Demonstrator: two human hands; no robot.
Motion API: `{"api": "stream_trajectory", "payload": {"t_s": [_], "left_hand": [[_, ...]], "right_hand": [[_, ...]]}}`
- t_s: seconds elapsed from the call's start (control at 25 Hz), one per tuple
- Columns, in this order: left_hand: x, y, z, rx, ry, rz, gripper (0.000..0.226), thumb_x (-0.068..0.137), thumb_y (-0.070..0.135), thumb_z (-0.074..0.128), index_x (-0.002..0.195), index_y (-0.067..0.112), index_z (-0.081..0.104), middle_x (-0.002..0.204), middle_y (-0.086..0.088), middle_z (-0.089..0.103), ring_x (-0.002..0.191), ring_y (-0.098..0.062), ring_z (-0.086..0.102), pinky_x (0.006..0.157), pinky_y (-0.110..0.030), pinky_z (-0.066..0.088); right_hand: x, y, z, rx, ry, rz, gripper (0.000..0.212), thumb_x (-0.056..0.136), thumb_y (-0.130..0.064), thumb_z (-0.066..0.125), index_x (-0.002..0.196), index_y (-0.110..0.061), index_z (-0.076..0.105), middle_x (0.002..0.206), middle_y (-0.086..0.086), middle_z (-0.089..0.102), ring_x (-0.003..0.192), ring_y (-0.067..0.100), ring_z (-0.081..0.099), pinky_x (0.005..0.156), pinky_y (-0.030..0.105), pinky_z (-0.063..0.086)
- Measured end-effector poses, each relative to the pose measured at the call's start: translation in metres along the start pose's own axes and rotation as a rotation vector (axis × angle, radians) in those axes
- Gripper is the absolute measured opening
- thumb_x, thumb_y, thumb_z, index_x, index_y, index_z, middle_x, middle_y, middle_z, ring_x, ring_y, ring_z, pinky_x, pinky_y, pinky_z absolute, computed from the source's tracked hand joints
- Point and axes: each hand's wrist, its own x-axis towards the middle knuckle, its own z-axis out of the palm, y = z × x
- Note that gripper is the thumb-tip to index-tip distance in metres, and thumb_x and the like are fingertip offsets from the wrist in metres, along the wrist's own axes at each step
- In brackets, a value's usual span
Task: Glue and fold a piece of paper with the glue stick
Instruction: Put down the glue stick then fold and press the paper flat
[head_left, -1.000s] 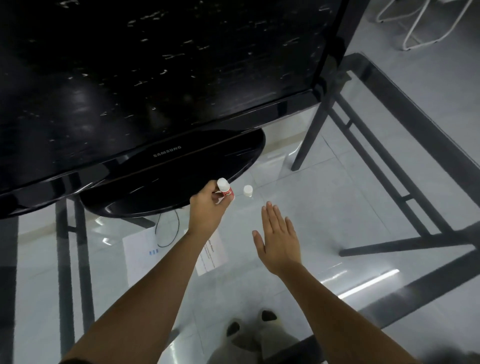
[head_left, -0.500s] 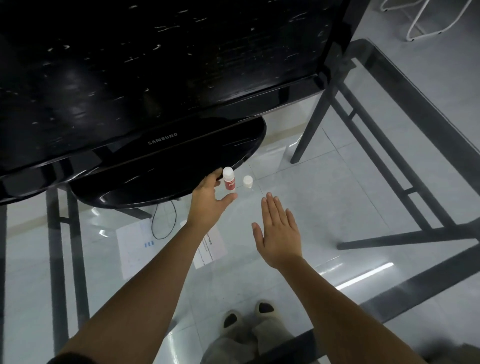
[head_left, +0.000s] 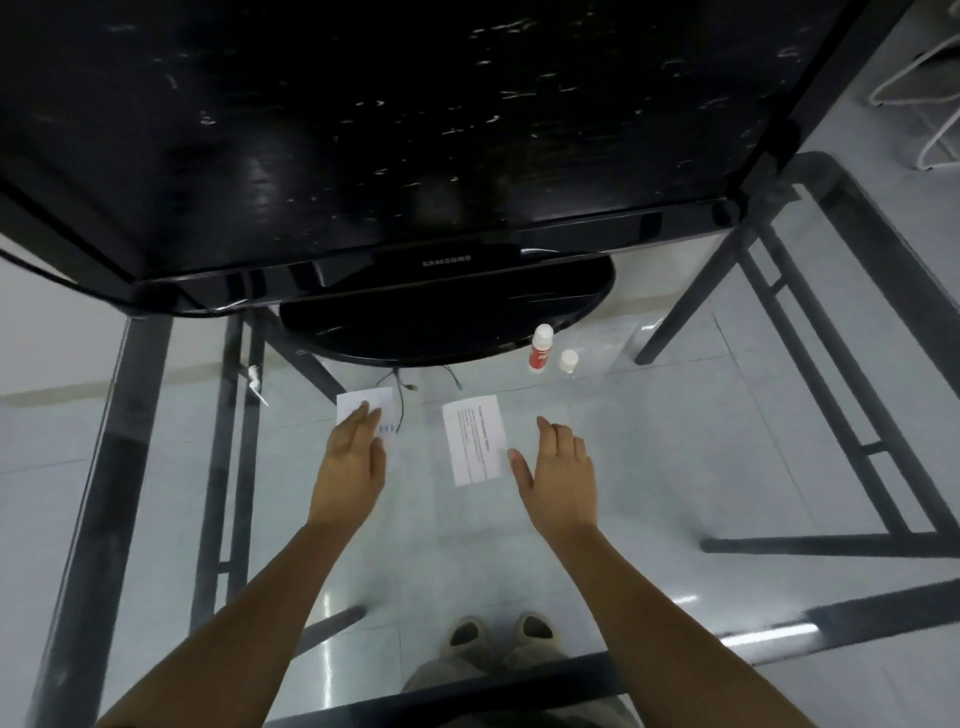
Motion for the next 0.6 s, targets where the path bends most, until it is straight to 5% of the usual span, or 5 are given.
{"api": "stream_trajectory", "payload": {"t_s": [0.28,0.6], "left_hand": [[-0.026,-0.019,0.002,0.105,-0.005,0.059,0.032,0.087,0.002,0.057,0.118,-0.004,0.058,0.123,-0.024,0.059,0.113,-0.042,0.053,0.095,-0.05,0.046],[-0.043,0.025,0.027,0.046,0.033,0.022,0.033,0.083,-0.001,0.061,0.115,-0.006,0.059,0.121,-0.024,0.06,0.109,-0.041,0.054,0.095,-0.046,0.046]], "right_hand": [[-0.007,-0.04,0.015,0.265,-0.039,0.089,0.068,0.083,-0.029,0.068,0.137,-0.012,0.03,0.134,0.009,0.039,0.12,0.022,0.037,0.096,0.032,0.044],[0.0,-0.035,0.003,0.434,-0.029,0.213,0.075,0.079,-0.003,0.069,0.14,-0.012,0.027,0.138,0.011,0.036,0.123,0.03,0.046,0.085,0.035,0.053]]}}
